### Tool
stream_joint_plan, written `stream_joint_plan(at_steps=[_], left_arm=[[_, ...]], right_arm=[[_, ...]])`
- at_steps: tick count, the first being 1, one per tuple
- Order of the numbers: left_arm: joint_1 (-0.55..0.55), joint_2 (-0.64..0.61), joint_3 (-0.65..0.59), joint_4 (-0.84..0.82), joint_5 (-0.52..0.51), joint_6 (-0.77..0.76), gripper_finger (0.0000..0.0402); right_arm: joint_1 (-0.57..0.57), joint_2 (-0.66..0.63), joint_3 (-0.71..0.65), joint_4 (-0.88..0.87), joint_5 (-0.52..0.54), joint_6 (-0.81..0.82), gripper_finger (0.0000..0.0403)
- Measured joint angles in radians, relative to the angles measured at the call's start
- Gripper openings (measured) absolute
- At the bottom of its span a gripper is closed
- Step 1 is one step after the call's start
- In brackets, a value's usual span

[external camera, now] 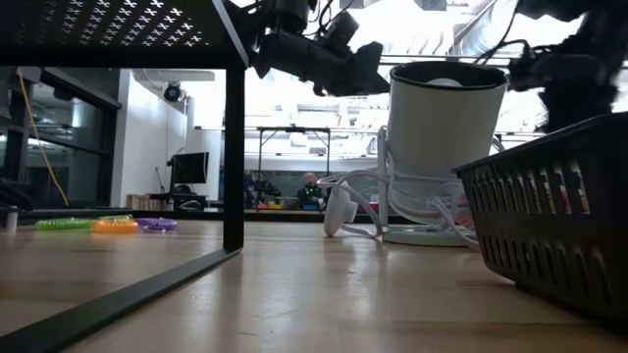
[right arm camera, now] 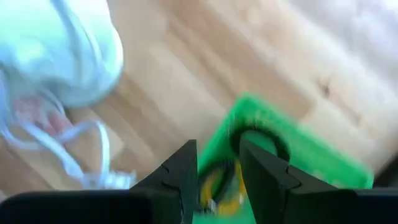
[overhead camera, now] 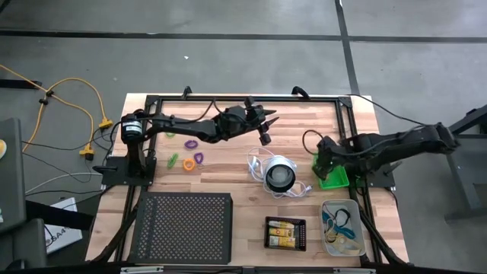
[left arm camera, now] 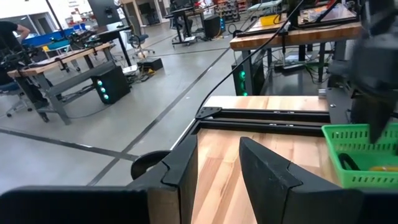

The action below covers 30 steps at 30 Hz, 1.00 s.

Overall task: Pick & Place Office Desk Supplies
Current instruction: Put the top purple spring keychain into the green bin

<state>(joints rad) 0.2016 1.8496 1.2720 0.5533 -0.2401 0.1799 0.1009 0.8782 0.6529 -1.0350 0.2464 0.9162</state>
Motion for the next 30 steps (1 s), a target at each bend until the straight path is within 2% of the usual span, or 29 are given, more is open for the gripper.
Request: stream_joint_plan(at_steps=[4, 8, 11, 16, 20, 24, 27, 30], left_arm=[[-0.012, 0.000, 0.000, 0.000, 0.000, 0.003, 0.0113], [-0.018, 0.000, 0.000, -0.007, -0.020, 0.003, 0.0113], [-0.018, -0.009, 0.000, -0.053, -0.083, 0.007, 0.0113], [-0.012, -0.061, 0.000, -0.141, -0.184, 0.068, 0.0113], [-0.012, -0.105, 0.000, -0.188, -0.232, 0.117, 0.0113], [-0.018, -0.145, 0.000, -0.228, -0.264, 0.152, 0.0113], [-0.018, -0.161, 0.000, -0.273, -0.264, 0.156, 0.0113], [-0.017, -0.176, 0.000, -0.312, -0.288, 0.156, 0.0113]], right_arm=[[-0.114, -0.009, 0.000, 0.126, 0.035, -0.178, 0.0108], [-0.262, -0.008, 0.000, 0.283, 0.025, -0.397, 0.0108], [-0.378, 0.000, 0.000, 0.424, -0.049, -0.544, 0.0108], [-0.562, 0.048, 0.000, 0.659, -0.252, -0.717, 0.0108], [-0.670, 0.149, 0.000, 0.858, -0.401, -0.780, 0.0108], [-0.720, 0.303, 0.001, 1.087, -0.526, -0.827, 0.0108], [-0.732, 0.421, 0.033, 1.191, -0.580, -0.852, 0.0108], [-0.732, 0.522, 0.105, 1.208, -0.600, -0.902, 0.0108]])
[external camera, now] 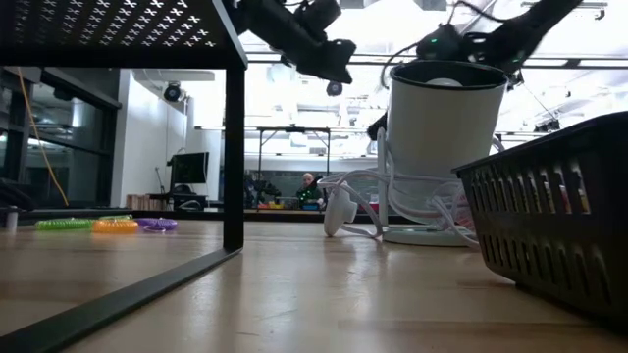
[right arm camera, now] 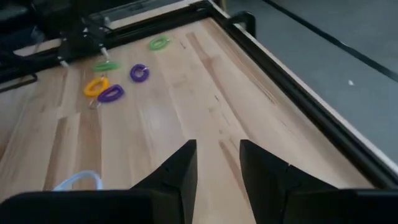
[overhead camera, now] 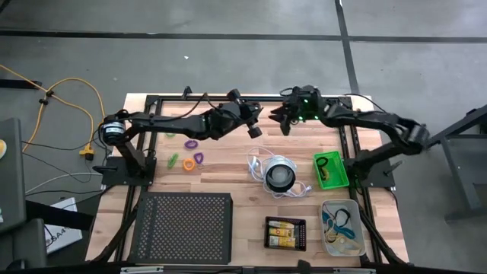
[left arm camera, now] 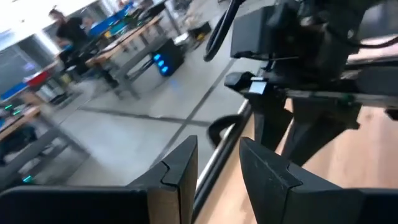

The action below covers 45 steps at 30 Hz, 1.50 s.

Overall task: Pick & Place Office Desk Supplies
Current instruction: Put the top purple spring keychain into the green bin

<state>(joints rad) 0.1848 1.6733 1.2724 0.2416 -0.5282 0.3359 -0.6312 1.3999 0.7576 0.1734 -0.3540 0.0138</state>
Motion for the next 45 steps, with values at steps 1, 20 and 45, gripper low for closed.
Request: stream_joint_plan(at_steps=[1, 20, 45], left_arm=[[0.000, -0.005, 0.000, -0.021, -0.029, 0.000, 0.0113], [-0.006, -0.043, 0.000, -0.234, -0.470, 0.033, 0.0113], [-0.018, -0.047, 0.000, -0.307, -0.603, 0.005, 0.0113]], right_arm=[[0.000, 0.028, 0.025, 0.002, -0.015, -0.017, 0.0108], [0.022, 0.276, 0.254, 0.003, -0.007, -0.094, 0.0108], [0.134, 0.276, 0.254, 0.022, 0.131, 0.010, 0.0107]])
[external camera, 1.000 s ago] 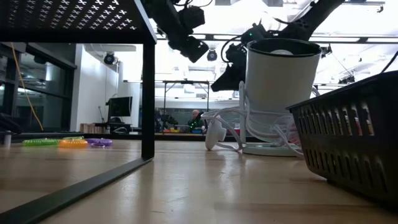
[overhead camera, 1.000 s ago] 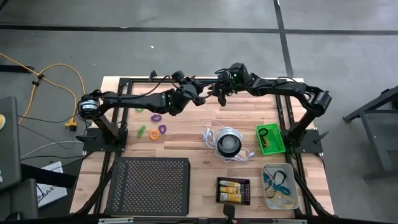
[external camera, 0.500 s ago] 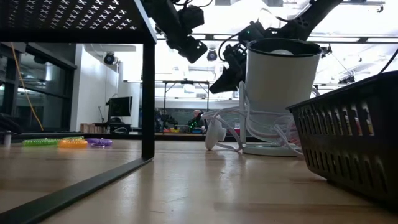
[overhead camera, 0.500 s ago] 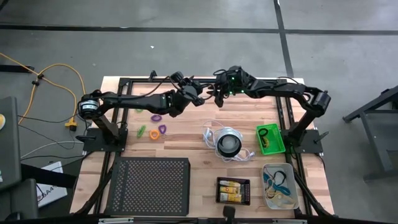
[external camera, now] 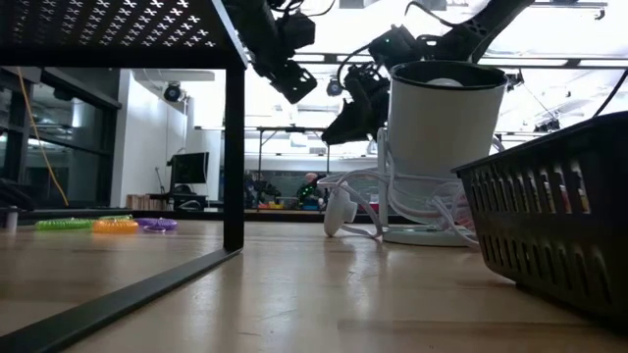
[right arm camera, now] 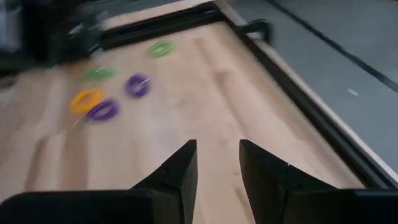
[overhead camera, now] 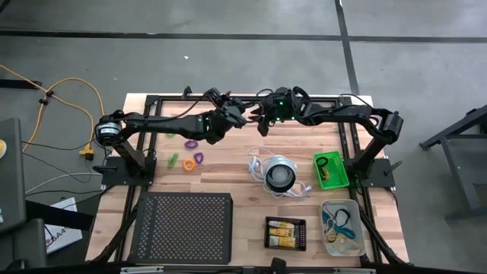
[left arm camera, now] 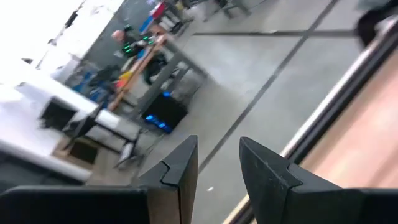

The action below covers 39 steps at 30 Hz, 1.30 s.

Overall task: Pick & Place Office Desk Supplies
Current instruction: Put the top purple spring keychain into the green bin

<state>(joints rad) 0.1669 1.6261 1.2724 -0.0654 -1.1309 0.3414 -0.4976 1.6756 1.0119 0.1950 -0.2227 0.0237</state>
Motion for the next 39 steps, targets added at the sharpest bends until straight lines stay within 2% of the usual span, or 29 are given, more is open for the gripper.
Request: stream_joint_plan(at_steps=[4, 7, 10, 15, 20, 30, 35, 39], left_arm=[[-0.005, -0.025, 0.000, -0.091, -0.008, -0.044, 0.0113], [-0.007, -0.053, 0.000, -0.202, 0.007, -0.099, 0.0113], [-0.005, -0.093, 0.000, -0.336, 0.035, -0.193, 0.0113], [0.031, -0.180, 0.000, -0.536, 0.207, -0.355, 0.0113], [0.078, -0.233, 0.000, -0.619, 0.347, -0.413, 0.0113], [0.150, -0.317, -0.001, -0.760, 0.398, -0.459, 0.0113], [0.146, -0.322, -0.006, -0.962, 0.488, -0.668, 0.0113], [0.106, -0.325, -0.089, -1.014, 0.490, -0.857, 0.0113]], right_arm=[[0.020, 0.000, 0.000, 0.004, 0.164, 0.123, 0.0107], [0.030, 0.000, 0.000, 0.003, 0.220, 0.159, 0.0107], [0.038, 0.000, 0.000, 0.002, 0.218, 0.163, 0.0107], [0.057, 0.000, 0.000, 0.003, 0.218, 0.163, 0.0107], [0.081, 0.000, 0.000, 0.002, 0.221, 0.163, 0.0107], [0.137, 0.000, 0.000, 0.003, 0.220, 0.163, 0.0107], [0.167, 0.000, 0.000, 0.003, 0.220, 0.163, 0.0107], [0.192, 0.000, 0.000, 0.003, 0.220, 0.163, 0.0107]])
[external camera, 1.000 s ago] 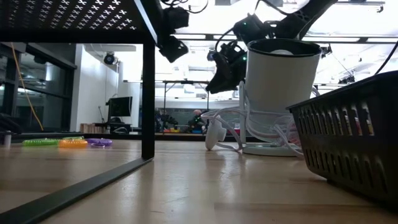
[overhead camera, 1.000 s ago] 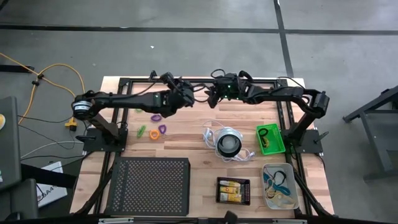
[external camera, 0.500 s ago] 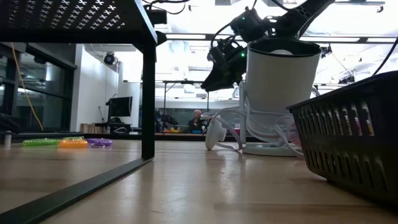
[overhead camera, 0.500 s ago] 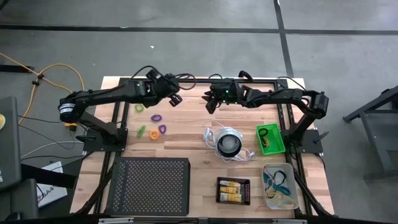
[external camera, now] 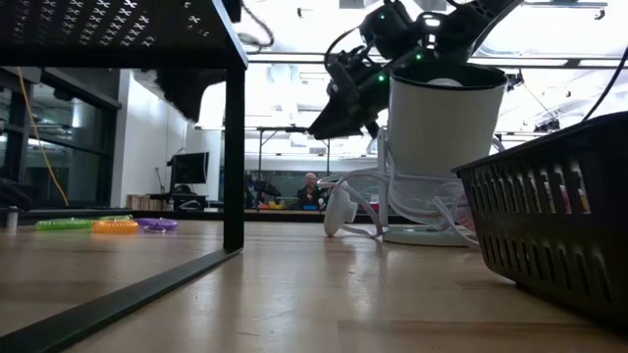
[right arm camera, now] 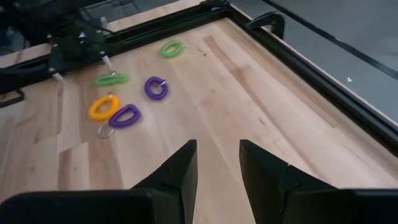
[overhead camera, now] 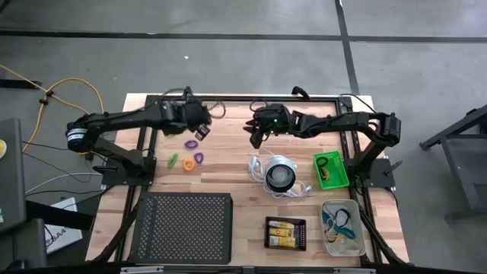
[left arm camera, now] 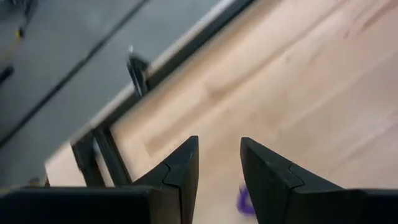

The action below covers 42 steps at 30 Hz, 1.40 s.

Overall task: Pick & Place Office Desk Supplies
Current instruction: Put the top purple spring keychain into the green bin

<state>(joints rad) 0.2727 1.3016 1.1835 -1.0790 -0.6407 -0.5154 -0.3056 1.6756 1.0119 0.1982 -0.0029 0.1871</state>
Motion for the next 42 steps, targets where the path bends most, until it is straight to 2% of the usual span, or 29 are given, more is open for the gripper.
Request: stream_joint_plan(at_steps=[4, 6, 10, 18, 27, 33, 42], left_arm=[[-0.025, -0.005, -0.093, -0.020, -0.003, -0.127, 0.0113], [-0.026, -0.005, -0.134, -0.019, -0.004, -0.144, 0.0113], [-0.026, -0.005, -0.184, -0.005, 0.002, -0.108, 0.0113], [-0.018, -0.011, -0.225, 0.014, 0.117, -0.036, 0.0113], [0.046, -0.215, -0.438, 0.239, 0.223, 0.031, 0.0113], [0.096, -0.329, -0.541, 0.276, 0.310, 0.038, 0.0113], [0.118, -0.340, -0.566, 0.319, 0.313, 0.034, 0.0113]], right_arm=[[0.025, 0.000, 0.000, 0.000, 0.000, 0.000, 0.0107], [0.037, 0.000, 0.000, 0.000, 0.000, 0.000, 0.0107], [0.059, 0.000, 0.000, -0.001, 0.000, 0.000, 0.0107], [0.093, 0.000, 0.000, -0.001, 0.003, -0.008, 0.0107], [0.089, 0.000, 0.000, 0.000, 0.004, -0.002, 0.0107], [0.090, 0.000, 0.000, 0.001, 0.004, 0.000, 0.0107], [0.090, 0.000, 0.000, 0.001, 0.004, 0.000, 0.0107]])
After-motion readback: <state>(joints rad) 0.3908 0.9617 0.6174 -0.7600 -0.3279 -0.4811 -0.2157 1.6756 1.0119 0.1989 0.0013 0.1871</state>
